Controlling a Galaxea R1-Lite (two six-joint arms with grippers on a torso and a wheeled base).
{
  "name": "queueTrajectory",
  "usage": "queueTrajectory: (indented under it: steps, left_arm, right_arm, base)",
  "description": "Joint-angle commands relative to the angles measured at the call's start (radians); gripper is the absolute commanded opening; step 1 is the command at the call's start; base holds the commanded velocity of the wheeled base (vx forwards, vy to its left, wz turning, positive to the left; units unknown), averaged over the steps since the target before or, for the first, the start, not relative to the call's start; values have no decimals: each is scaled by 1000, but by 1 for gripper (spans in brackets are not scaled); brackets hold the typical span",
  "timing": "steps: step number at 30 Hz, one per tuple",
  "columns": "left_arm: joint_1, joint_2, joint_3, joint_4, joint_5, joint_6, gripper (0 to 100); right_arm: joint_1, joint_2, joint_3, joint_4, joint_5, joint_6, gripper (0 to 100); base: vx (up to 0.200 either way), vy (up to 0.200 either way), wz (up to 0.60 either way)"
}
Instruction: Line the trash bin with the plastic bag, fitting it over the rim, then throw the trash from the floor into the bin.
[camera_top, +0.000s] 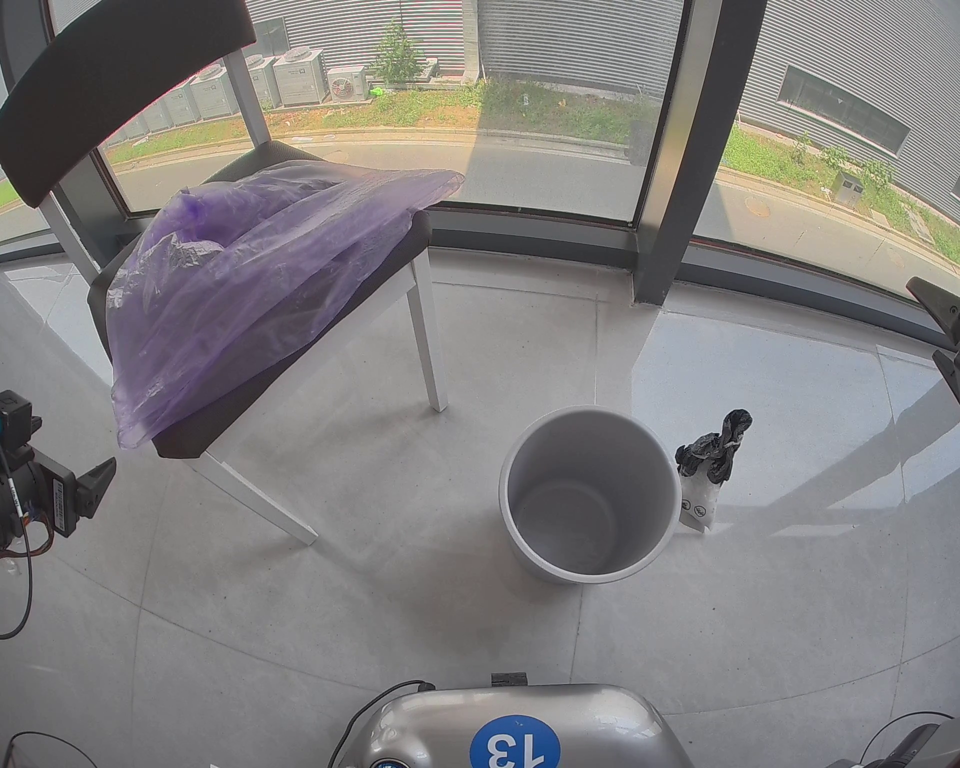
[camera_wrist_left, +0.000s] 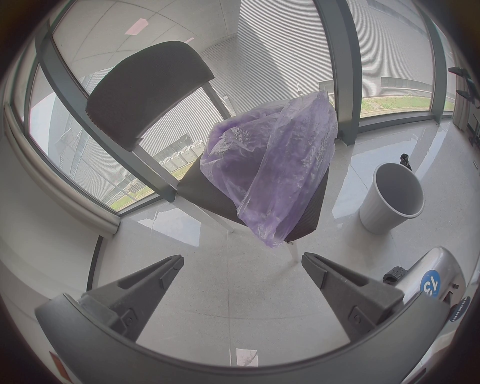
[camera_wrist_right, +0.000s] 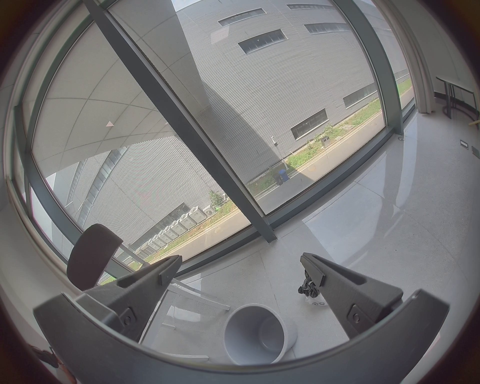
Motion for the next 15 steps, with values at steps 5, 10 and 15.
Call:
queueTrajectory:
  steps: [5, 10, 15]
  left_arm:
    - [4, 106, -1, -59, 2, -1, 100]
    - [8, 157, 3, -122, 2, -1, 100]
    - [20, 197, 12, -181, 2, -4, 100]
  right_arm:
    - [0, -4, -9, -1, 2, 0, 100]
    - [-2, -10, -9, -1, 3, 0, 100]
    - [-2, -12, -9, -1, 3, 0, 100]
  base:
    - [0, 0, 0]
    - [0, 0, 0]
    - [0, 0, 0]
